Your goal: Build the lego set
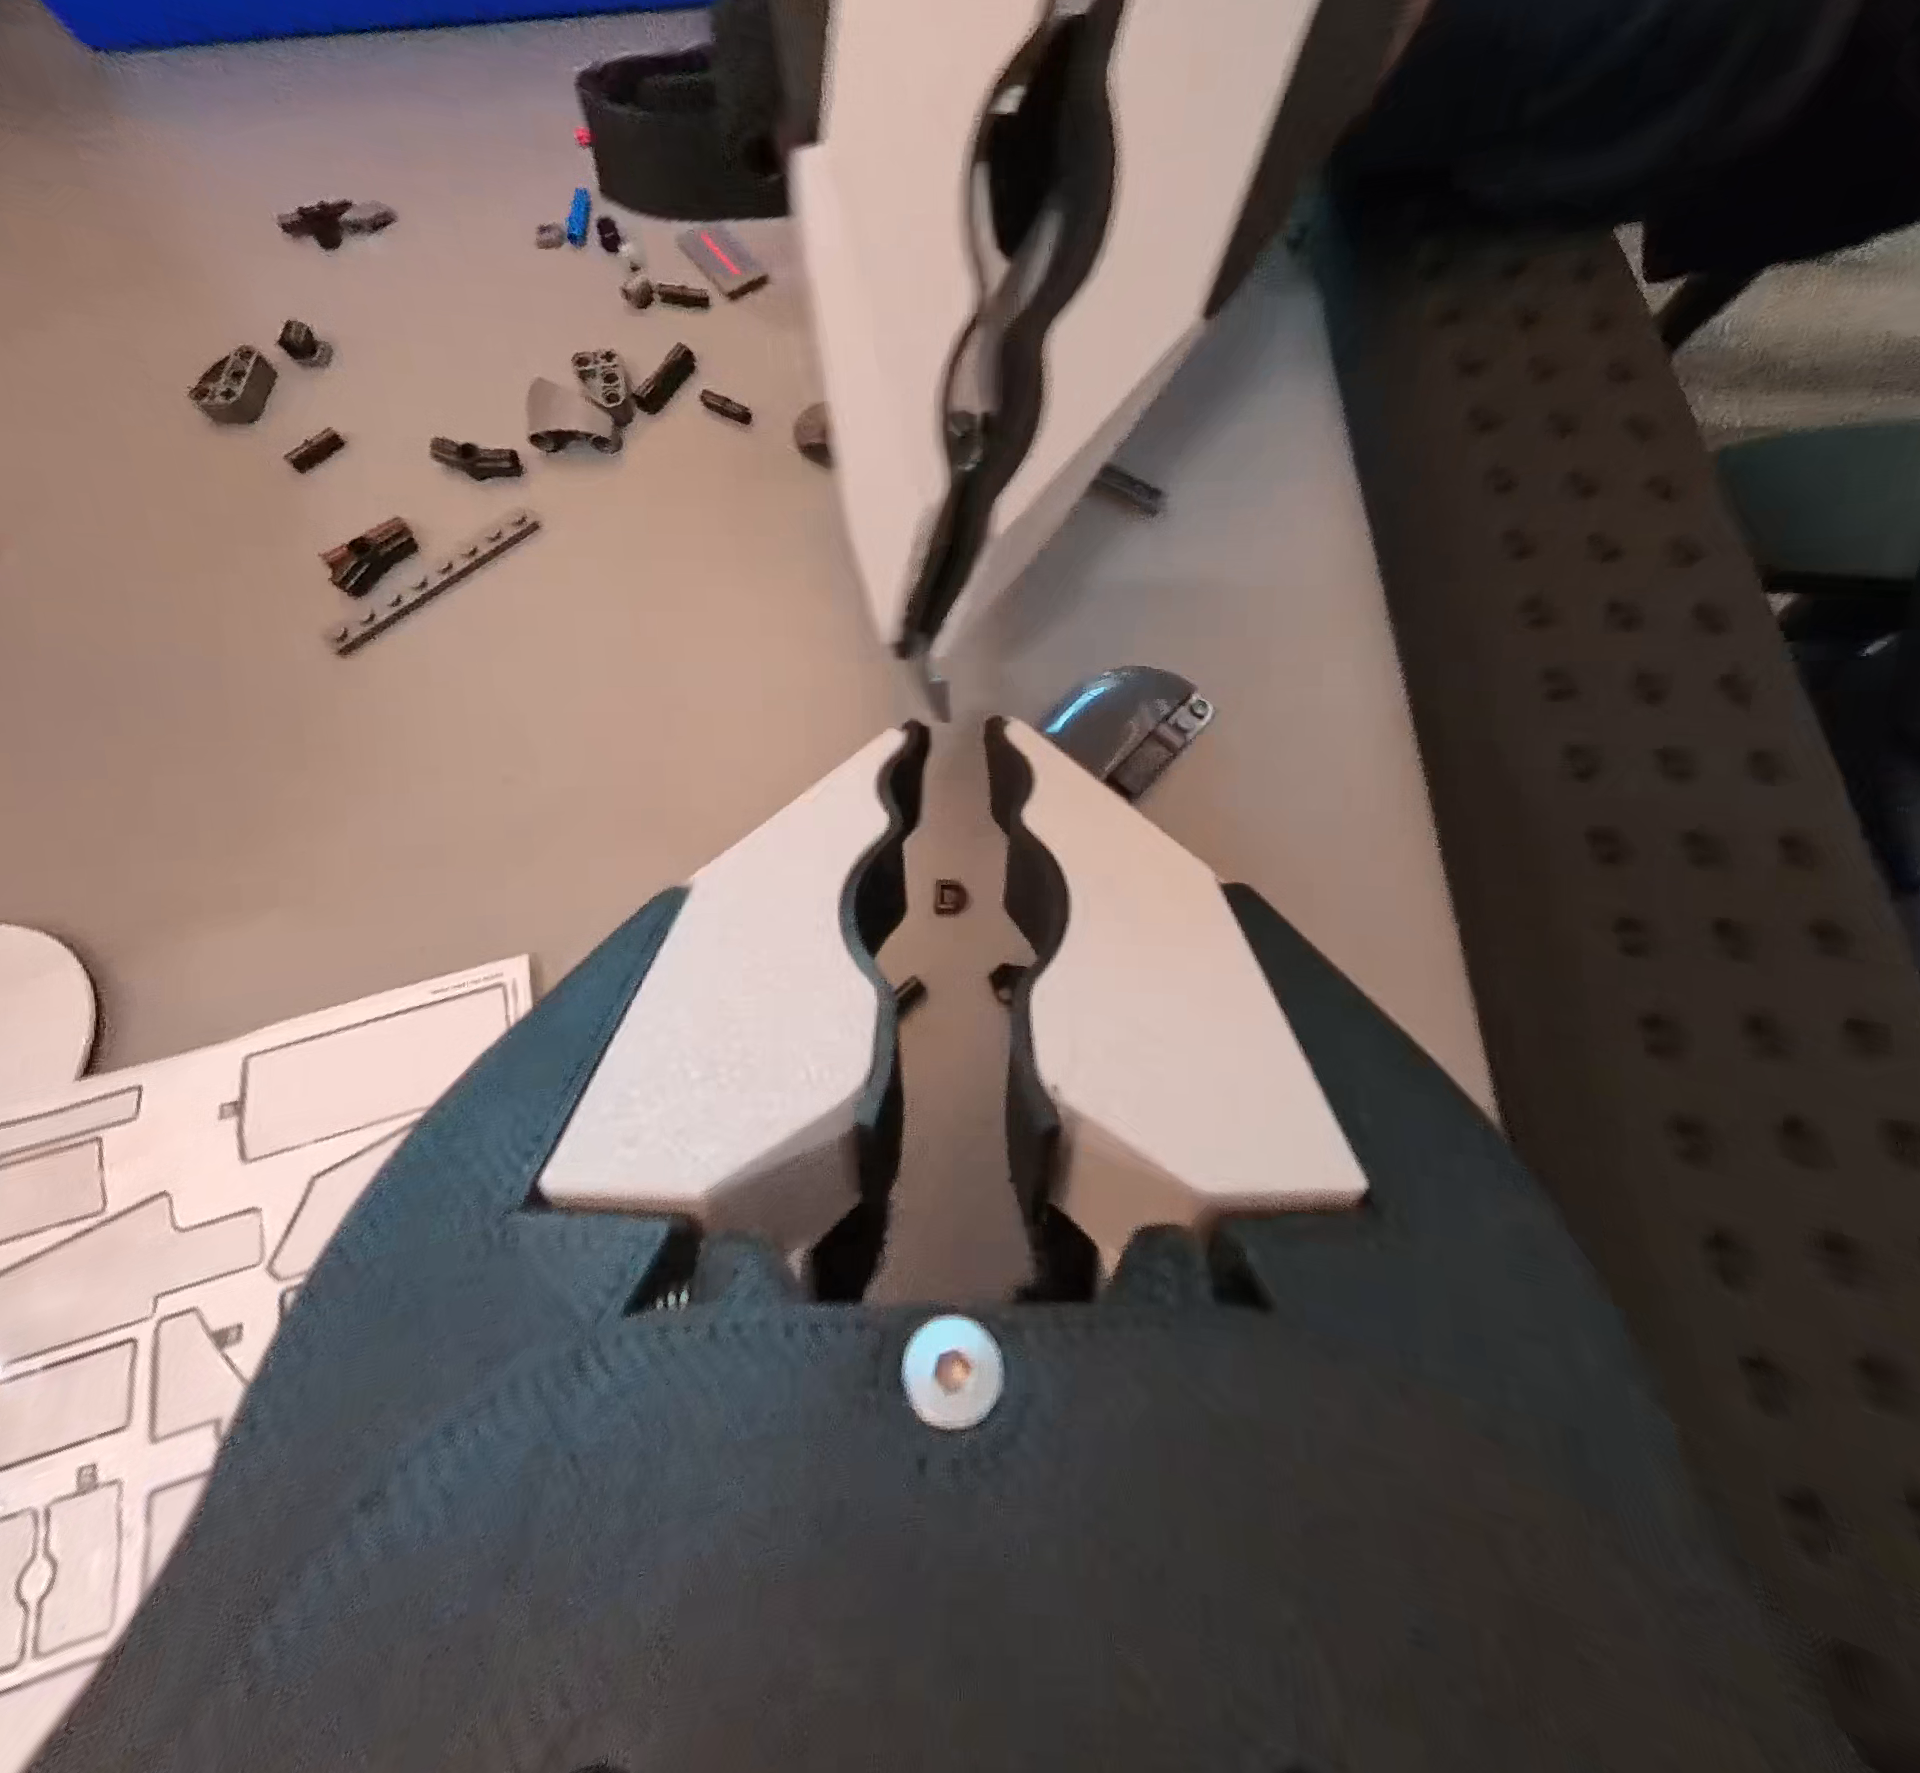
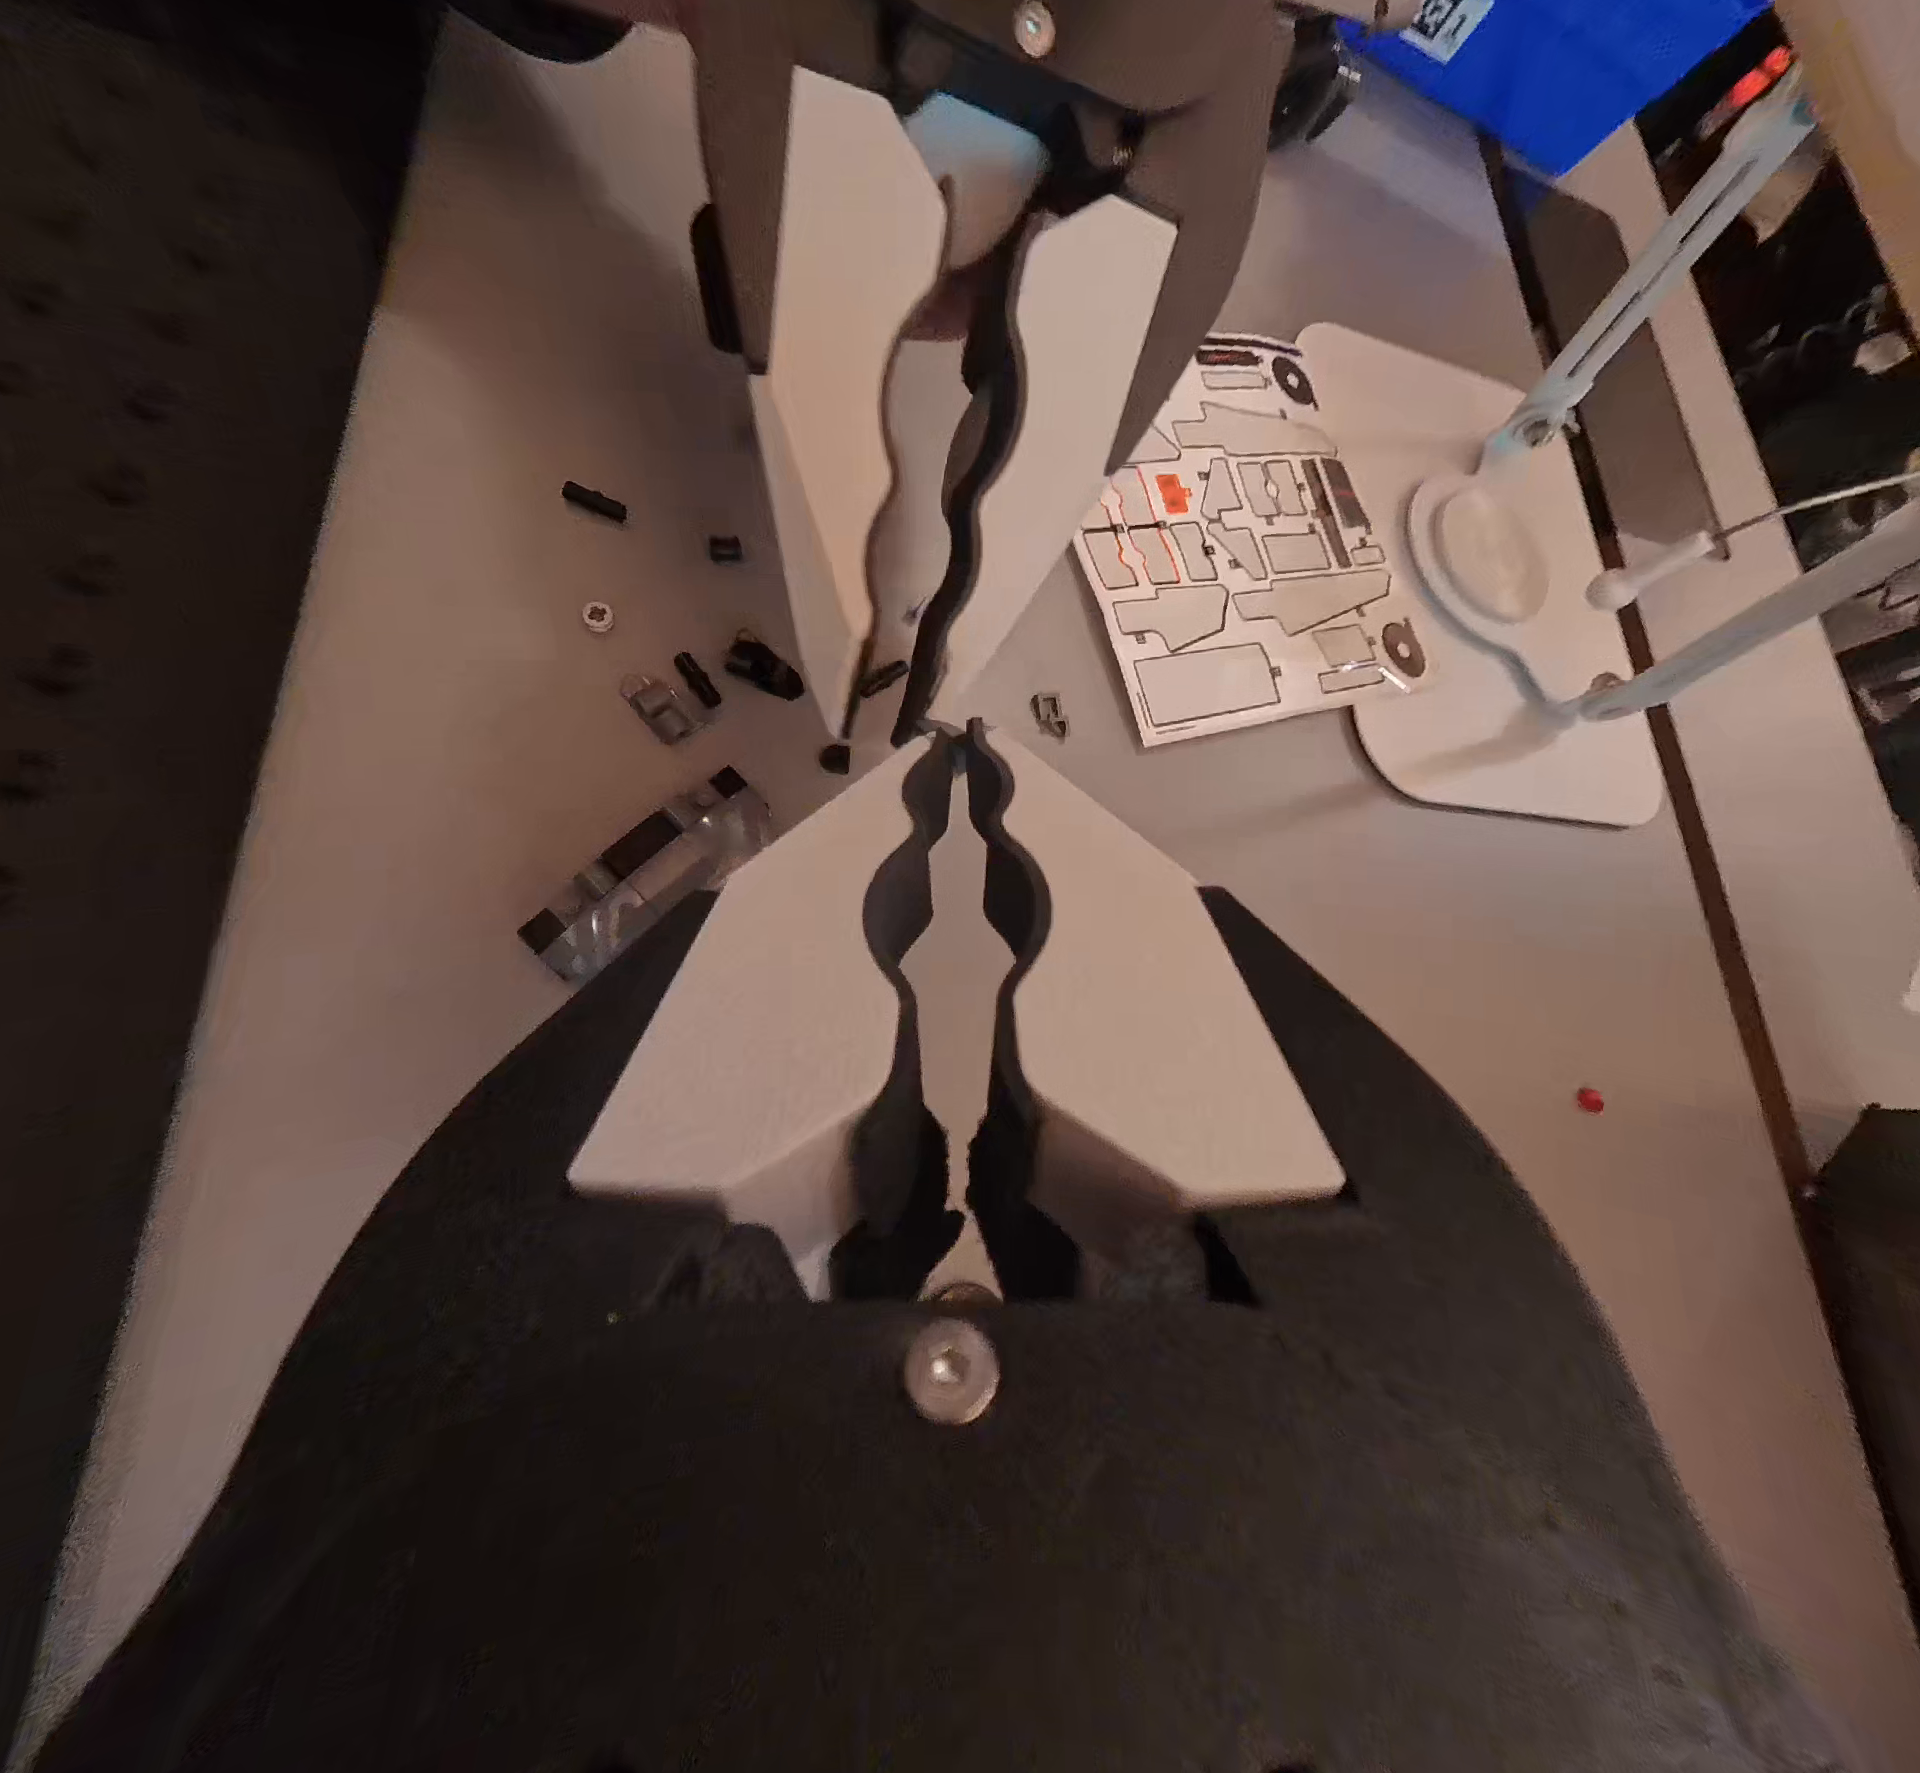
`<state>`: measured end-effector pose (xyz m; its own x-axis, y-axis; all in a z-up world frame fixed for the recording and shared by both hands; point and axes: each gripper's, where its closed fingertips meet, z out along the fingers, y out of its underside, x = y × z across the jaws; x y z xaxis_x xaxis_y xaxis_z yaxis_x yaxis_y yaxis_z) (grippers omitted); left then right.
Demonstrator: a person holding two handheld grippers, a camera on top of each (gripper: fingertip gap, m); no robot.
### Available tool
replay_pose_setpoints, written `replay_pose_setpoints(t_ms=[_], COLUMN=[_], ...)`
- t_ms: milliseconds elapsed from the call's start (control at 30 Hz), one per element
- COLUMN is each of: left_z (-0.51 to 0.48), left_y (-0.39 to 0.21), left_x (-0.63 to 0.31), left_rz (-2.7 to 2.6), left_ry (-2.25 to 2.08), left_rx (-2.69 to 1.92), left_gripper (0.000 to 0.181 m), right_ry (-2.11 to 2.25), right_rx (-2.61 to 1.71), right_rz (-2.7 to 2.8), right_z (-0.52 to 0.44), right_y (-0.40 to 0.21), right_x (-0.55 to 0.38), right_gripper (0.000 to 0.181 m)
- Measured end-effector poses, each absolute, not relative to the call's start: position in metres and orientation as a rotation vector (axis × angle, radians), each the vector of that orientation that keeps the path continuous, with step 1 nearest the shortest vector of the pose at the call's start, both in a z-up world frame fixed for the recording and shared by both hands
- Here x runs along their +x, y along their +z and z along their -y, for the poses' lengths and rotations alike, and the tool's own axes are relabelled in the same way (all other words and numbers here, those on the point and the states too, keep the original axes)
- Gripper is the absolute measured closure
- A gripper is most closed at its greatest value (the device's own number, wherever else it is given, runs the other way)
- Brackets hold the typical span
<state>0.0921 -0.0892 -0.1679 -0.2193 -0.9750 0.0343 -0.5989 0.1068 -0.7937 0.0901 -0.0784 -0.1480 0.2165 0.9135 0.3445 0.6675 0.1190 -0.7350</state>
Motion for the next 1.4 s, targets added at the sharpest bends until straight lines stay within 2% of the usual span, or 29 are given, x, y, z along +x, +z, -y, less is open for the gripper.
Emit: replay_pose_setpoints(t_ms=[333, 533, 667, 833, 967, 1167, 1233, 1300, 1400], left_z=[0.088, 0.101, 0.109, 0.114, 0.112, 0.112, 0.108, 0.101, 0.101], left_y=[-0.167, -0.159, -0.146, -0.126, -0.127, -0.127, -0.130, -0.144, -0.169], left_x=[0.092, 0.090, 0.085, 0.085, 0.087, 0.087, 0.087, 0.083, 0.074], left_rz=[-1.805, -1.810, -1.779, -1.705, -1.703, -1.704, -1.719, -1.790, -1.936], left_ry=[-1.224, -1.407, -1.572, -1.719, -1.672, -1.686, -1.602, -1.419, -1.187], left_rx=[-1.644, -1.599, -1.585, -1.506, -1.495, -1.489, -1.488, -1.528, -1.536], left_gripper=[0.162, 0.177, 0.161, 0.159, 0.173, 0.174, 0.174, 0.175, 0.175], right_ry=[0.406, 0.427, 0.460, 0.461, 0.475, 0.457, 0.462, 0.465, 0.588], right_rx=[-1.507, -1.442, -1.418, -1.408, -1.386, -1.371, -1.399, -1.460, -1.582], right_rz=[1.545, 1.562, 1.541, 1.528, 1.521, 1.520, 1.506, 1.497, 1.550], right_z=[0.090, 0.096, 0.098, 0.098, 0.101, 0.101, 0.098, 0.093, 0.104], right_y=[-0.138, -0.134, -0.127, -0.124, -0.120, -0.118, -0.120, -0.125, -0.139], right_x=[0.083, 0.079, 0.079, 0.079, 0.078, 0.077, 0.078, 0.083, 0.088], right_gripper=[0.180, 0.181, 0.181, 0.181, 0.181, 0.180, 0.180, 0.170, 0.170])
